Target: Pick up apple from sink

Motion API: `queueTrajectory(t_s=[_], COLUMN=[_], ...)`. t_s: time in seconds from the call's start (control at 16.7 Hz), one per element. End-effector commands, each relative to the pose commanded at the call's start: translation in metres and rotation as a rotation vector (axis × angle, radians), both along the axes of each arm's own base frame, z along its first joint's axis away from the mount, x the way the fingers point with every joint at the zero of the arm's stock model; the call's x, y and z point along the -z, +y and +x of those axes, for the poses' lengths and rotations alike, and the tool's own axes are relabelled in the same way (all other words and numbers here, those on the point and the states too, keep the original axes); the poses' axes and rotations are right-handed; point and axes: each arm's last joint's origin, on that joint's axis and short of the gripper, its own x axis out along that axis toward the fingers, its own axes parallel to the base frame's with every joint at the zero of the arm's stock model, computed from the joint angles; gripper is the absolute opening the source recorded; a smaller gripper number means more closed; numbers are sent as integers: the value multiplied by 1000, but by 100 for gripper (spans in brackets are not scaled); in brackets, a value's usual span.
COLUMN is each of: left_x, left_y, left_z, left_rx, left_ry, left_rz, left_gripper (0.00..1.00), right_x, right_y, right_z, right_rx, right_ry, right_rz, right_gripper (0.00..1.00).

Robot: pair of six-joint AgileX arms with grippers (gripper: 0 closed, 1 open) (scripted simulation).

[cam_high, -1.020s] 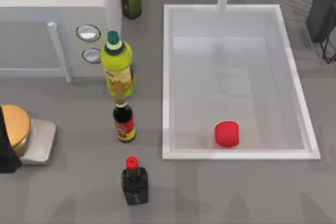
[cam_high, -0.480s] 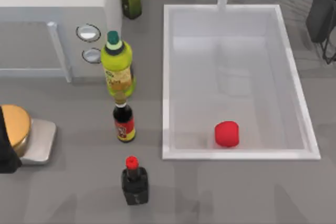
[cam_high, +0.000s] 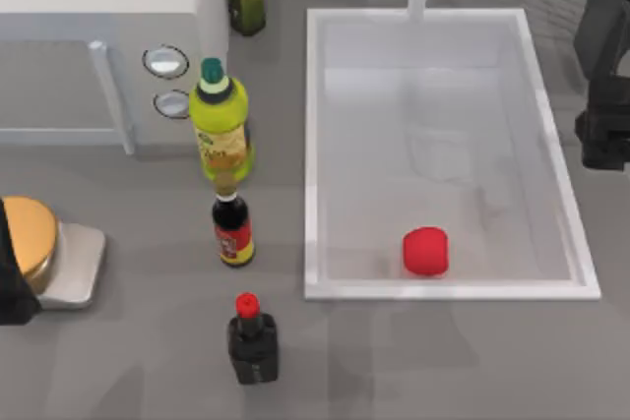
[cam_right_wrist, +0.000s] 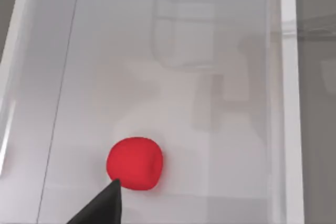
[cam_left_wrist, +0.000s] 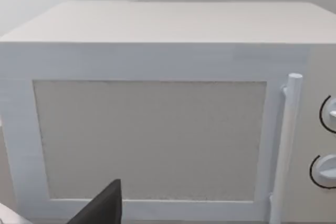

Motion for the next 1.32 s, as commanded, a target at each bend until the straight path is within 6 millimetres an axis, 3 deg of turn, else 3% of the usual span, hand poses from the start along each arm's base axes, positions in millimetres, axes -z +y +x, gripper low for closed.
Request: queueTrajectory(t_s=[0.24,0.54,0.84,1.2,1.32], left_x=[0,0,0,0,0], left_y=[0,0,0,0,0], left_z=[0,0,0,0,0], left_rx=[0,0,0,0,0], left_ry=[0,0,0,0,0], left_rz=[0,0,0,0,0], left_gripper=[100,100,100,100,100], right_x=[18,74,112,115,129], right_y=[51,112,143,142,143], right_z=[67,121,138,140,141], right_rx=[-14,-7,4,8,8], right_ry=[301,592,724,730,735], right_rz=[-43,-139,-202,-203,-206], right_gripper=[100,100,100,100,100])
